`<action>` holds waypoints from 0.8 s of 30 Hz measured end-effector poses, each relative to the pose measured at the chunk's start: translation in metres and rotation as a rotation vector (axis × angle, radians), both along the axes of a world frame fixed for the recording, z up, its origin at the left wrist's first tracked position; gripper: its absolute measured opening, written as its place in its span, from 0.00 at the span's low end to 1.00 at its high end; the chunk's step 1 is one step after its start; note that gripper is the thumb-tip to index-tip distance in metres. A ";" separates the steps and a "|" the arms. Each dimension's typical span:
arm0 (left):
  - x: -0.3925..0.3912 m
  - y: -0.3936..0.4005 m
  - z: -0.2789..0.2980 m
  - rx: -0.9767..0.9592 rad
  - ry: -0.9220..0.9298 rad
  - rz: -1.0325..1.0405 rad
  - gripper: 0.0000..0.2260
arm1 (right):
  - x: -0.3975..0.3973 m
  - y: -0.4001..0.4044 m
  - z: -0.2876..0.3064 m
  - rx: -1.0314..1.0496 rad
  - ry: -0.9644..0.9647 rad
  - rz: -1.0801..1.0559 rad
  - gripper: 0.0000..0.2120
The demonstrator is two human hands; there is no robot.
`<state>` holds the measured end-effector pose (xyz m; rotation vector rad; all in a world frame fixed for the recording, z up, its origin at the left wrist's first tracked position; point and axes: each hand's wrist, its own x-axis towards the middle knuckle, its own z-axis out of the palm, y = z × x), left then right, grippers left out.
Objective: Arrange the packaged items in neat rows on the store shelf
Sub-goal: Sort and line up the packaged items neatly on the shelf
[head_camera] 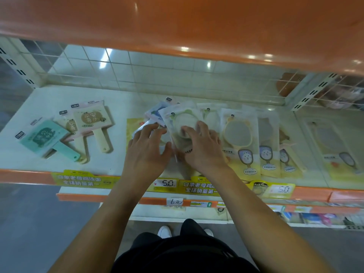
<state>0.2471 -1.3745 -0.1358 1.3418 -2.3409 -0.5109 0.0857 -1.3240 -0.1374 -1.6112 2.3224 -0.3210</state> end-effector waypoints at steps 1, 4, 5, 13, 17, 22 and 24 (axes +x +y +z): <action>0.001 0.001 -0.001 -0.004 0.000 0.000 0.21 | 0.000 -0.001 0.000 0.001 -0.011 -0.002 0.34; 0.004 0.002 -0.004 -0.024 0.005 -0.015 0.21 | -0.001 -0.003 -0.003 -0.011 -0.066 -0.072 0.37; 0.004 0.002 -0.005 -0.024 0.009 -0.018 0.21 | -0.003 -0.004 -0.004 -0.016 -0.098 -0.120 0.38; 0.006 0.003 -0.006 -0.064 0.045 -0.049 0.23 | 0.001 -0.003 -0.003 0.008 -0.056 -0.142 0.30; 0.007 0.003 -0.006 -0.080 0.053 -0.073 0.22 | 0.000 -0.007 -0.001 0.007 -0.040 -0.102 0.26; 0.011 0.005 -0.008 -0.111 0.059 -0.086 0.22 | -0.002 -0.003 -0.003 -0.093 0.014 -0.097 0.21; 0.013 0.006 -0.007 -0.108 0.048 -0.085 0.22 | -0.001 -0.002 -0.003 -0.131 0.016 -0.122 0.20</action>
